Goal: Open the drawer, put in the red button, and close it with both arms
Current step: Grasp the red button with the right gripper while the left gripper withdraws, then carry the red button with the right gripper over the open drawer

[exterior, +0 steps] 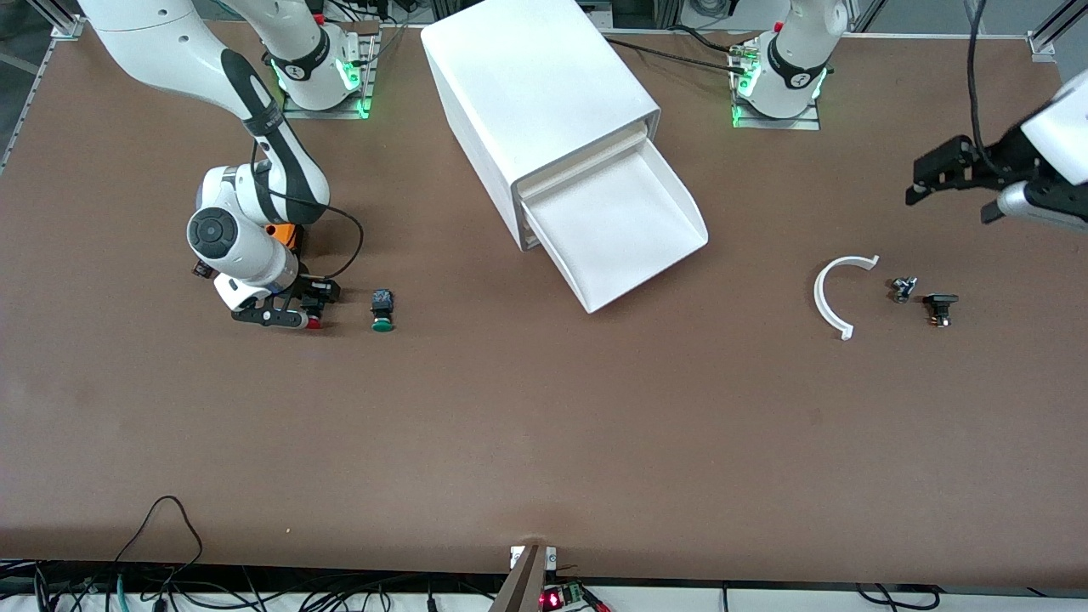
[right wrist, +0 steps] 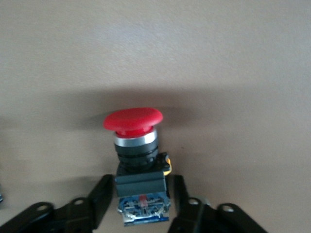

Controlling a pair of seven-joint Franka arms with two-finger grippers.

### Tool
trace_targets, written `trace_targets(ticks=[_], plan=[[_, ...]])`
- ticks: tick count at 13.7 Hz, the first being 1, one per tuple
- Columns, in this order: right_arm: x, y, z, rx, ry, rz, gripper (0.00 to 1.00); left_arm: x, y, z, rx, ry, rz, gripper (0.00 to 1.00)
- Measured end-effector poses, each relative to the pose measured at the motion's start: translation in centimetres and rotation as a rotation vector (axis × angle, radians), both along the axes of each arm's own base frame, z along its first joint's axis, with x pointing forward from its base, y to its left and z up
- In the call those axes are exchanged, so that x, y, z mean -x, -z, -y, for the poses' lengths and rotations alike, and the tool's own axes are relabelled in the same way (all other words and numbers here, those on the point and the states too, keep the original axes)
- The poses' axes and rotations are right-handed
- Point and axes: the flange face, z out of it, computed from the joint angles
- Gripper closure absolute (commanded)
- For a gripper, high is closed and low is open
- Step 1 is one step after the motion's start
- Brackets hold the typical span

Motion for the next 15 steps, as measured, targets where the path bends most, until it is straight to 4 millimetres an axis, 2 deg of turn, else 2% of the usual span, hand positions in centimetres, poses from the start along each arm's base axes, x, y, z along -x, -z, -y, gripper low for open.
trace_targets(ticks=[1,5,7,8,10,11,13,15], plan=[[-0.1,-0.2,-0.2,-0.003,-0.026,0.003,0.70,0.3,0.0,0.5,-0.010,-0.006,-0.017,0.00],[-0.2,-0.5,-1.2,-0.014,-0.093,0.010,0.75,-0.3,1.1,0.4,-0.017,-0.006,-0.029,0.00],[-1.0,-1.6,-1.4,-0.017,-0.106,0.032,0.76,-0.4,1.3,0.6,-0.027,0.000,-0.031,0.00],[-1.7,-2.9,-1.6,-0.018,-0.123,0.039,0.76,-0.4,1.3,0.7,-0.027,0.000,-0.030,0.00],[-4.3,-7.4,-2.0,-0.019,-0.176,0.032,0.76,-0.4,1.3,0.7,-0.027,-0.003,-0.030,0.00],[-5.9,-10.5,-2.5,-0.022,-0.207,0.032,0.76,-0.4,1.3,0.6,-0.027,-0.005,-0.029,0.00],[-8.6,-16.8,-4.2,-0.031,-0.271,0.060,0.75,-0.5,1.3,0.7,-0.028,-0.022,-0.024,0.00],[-10.0,-21.5,-6.6,-0.047,-0.347,0.114,0.76,-0.6,1.6,0.7,-0.031,-0.047,-0.023,0.00]])
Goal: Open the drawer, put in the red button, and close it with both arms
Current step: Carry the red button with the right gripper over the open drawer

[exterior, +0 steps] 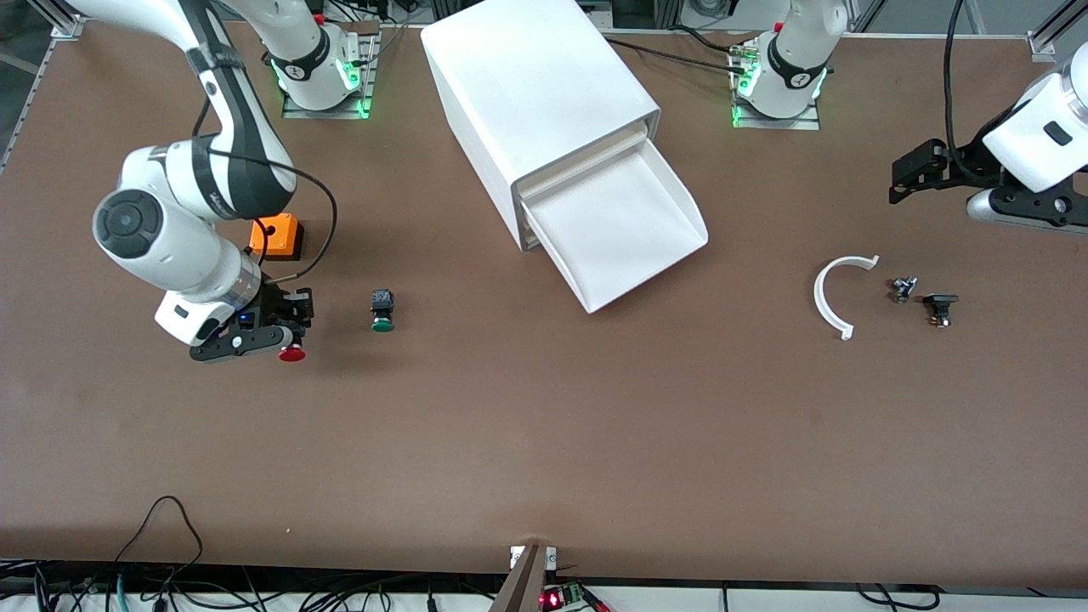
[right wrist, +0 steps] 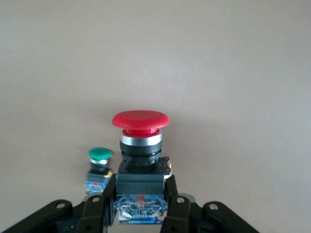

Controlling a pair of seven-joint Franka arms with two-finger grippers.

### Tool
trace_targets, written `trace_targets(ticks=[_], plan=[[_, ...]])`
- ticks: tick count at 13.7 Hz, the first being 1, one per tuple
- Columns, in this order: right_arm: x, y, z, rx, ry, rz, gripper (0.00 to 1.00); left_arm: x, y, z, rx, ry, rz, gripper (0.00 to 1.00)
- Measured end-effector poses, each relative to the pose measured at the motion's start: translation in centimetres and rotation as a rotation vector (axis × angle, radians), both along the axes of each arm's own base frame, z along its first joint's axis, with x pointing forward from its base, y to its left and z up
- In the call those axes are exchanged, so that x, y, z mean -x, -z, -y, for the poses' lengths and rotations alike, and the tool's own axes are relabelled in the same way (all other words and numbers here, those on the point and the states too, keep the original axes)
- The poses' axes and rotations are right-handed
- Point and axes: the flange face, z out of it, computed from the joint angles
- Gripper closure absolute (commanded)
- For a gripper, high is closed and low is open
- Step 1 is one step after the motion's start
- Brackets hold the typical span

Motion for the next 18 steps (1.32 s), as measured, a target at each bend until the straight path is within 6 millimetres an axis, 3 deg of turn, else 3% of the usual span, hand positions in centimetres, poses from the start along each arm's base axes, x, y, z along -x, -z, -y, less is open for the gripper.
trace_targets(ticks=[2,5,8,10,12,15,18], plan=[[-0.5,-3.2,-3.6,-0.026,-0.133,0.063,0.76,0.0,0.3,0.0,-0.002,-0.005,-0.002,0.00],[0.3,-6.9,-10.2,-0.053,-0.348,0.136,0.76,0.0,0.3,0.3,-0.004,-0.007,-0.001,0.00],[3.0,-9.8,-18.3,-0.067,-0.591,0.189,0.75,0.0,0.3,0.0,-0.006,-0.014,0.000,0.00],[6.4,-11.2,-25.0,-0.034,-0.742,0.227,0.75,0.0,0.3,-0.2,-0.007,-0.019,-0.002,0.00],[10.0,-12.0,-30.7,0.020,-0.878,0.246,0.75,0.0,0.4,-0.3,-0.008,-0.021,-0.002,0.00],[12.3,-11.9,-34.5,0.065,-1.098,0.211,0.75,0.0,0.4,-0.2,-0.008,-0.020,-0.003,0.00],[13.9,-9.5,-39.0,0.075,-1.306,0.147,0.73,0.0,0.5,-0.2,-0.008,-0.021,-0.005,0.00]])
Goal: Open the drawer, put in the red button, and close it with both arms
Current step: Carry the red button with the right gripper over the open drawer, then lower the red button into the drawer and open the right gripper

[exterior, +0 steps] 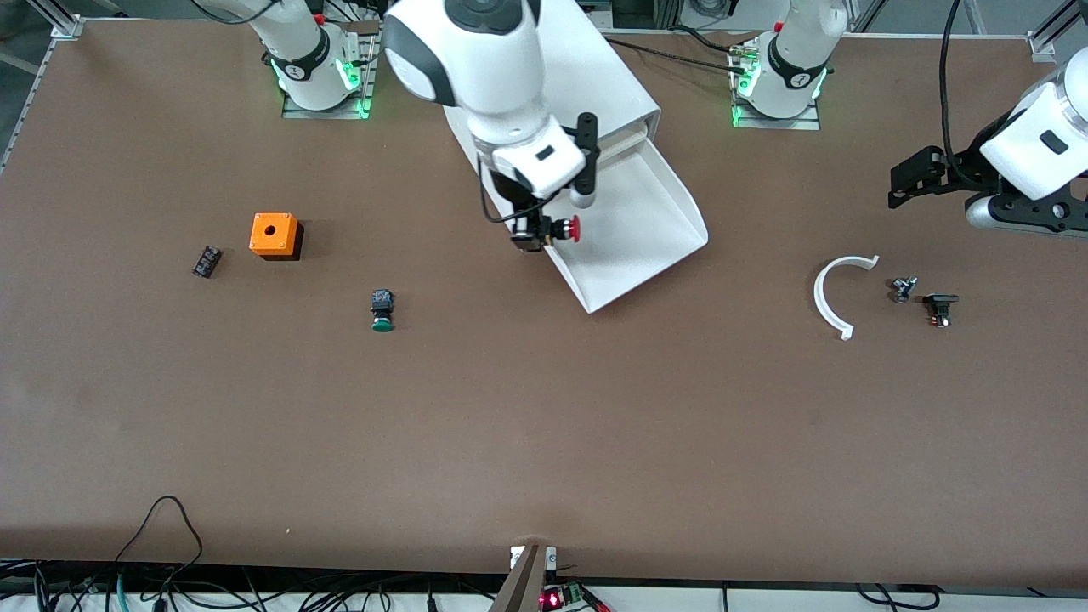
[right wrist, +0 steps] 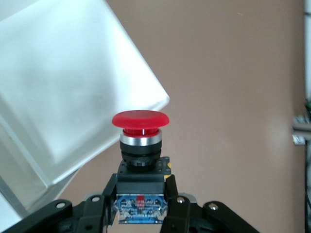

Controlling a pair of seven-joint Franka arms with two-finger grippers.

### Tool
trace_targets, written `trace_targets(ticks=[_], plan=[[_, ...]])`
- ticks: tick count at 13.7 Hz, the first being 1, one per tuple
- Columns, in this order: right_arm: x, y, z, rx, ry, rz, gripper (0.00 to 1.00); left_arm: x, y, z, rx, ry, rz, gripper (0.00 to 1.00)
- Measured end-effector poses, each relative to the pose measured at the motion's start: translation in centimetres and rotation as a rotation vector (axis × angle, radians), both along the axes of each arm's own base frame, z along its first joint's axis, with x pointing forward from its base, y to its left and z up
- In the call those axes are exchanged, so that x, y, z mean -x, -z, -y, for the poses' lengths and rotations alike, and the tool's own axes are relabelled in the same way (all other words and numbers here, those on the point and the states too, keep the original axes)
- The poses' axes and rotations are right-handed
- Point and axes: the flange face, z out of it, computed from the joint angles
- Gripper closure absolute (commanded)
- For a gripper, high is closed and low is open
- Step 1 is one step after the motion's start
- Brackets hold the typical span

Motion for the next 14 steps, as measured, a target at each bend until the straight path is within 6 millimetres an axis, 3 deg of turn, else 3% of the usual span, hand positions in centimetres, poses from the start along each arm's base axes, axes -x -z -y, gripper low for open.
trace_targets(ticks=[3,5,14], plan=[[2.8,3.3,-4.7,0.032,-0.100,-0.004,0.71,0.0,0.0,0.0,0.000,-0.001,-0.001,0.00],[4.2,5.4,-6.7,0.065,-0.144,0.002,0.71,0.0,0.1,0.0,0.000,0.001,-0.001,0.00],[5.3,12.3,-8.6,0.162,-0.247,-0.017,0.71,0.0,0.1,0.2,0.000,0.004,-0.001,0.00]])
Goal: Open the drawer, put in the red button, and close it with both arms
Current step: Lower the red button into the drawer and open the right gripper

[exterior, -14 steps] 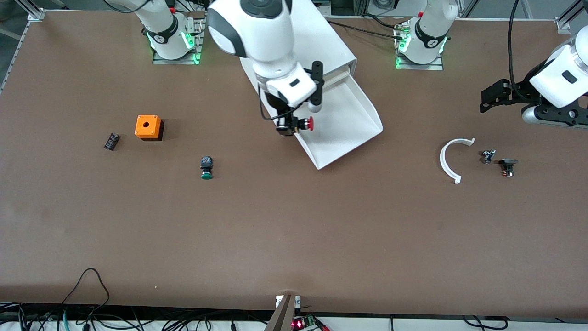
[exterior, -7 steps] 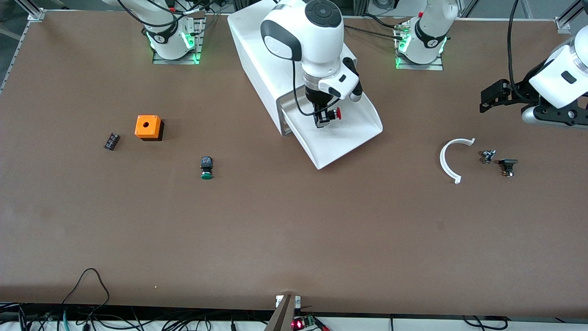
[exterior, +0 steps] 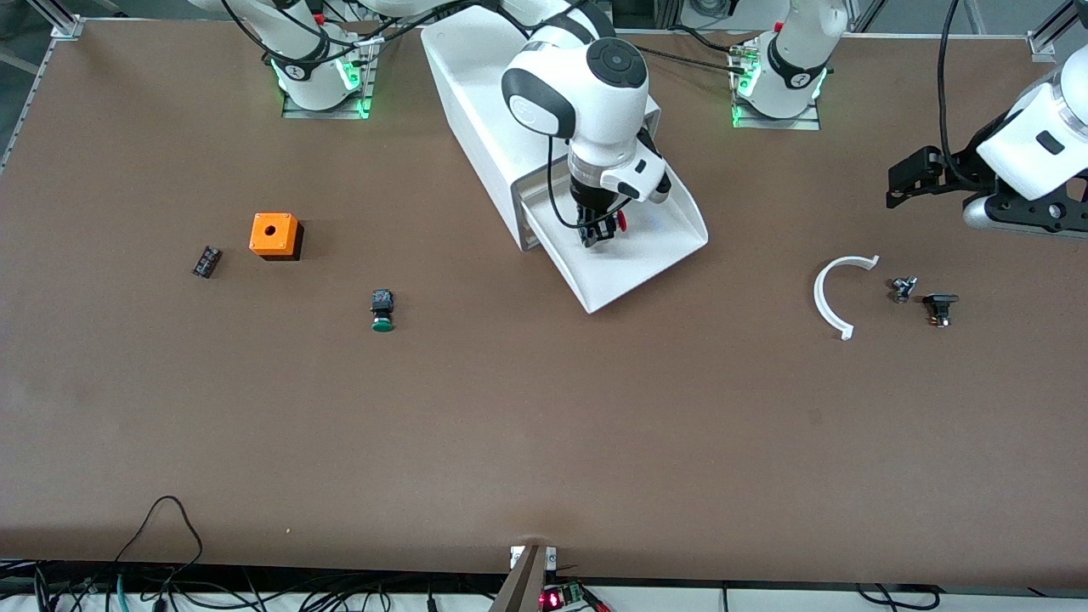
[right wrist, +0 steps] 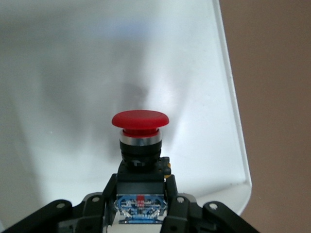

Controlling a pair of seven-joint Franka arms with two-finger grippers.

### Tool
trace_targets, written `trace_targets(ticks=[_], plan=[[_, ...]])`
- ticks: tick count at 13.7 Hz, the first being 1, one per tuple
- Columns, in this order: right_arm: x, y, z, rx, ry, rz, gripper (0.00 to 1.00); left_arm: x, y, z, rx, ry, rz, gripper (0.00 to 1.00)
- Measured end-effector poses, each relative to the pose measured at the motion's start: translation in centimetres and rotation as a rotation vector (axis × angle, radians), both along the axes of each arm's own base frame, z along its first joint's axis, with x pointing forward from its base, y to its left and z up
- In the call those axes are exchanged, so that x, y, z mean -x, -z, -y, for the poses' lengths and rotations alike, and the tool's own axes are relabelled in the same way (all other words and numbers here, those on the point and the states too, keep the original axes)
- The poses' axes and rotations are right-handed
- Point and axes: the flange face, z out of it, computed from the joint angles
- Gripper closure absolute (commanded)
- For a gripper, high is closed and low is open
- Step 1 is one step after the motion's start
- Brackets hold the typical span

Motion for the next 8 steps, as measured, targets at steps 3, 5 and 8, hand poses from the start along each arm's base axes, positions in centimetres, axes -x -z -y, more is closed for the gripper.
trace_targets(ticks=[3,5,8], plan=[[1.1,1.8,-1.1,0.017,-0.014,0.021,0.69,0.0,0.0,0.3,0.000,0.006,0.000,0.00],[1.8,2.7,-1.7,0.026,-0.021,0.024,0.40,0.1,0.0,0.6,0.000,0.012,0.000,0.00],[1.9,3.4,-1.8,0.033,-0.002,0.028,0.00,0.1,0.0,0.6,0.000,0.012,0.000,0.00]])
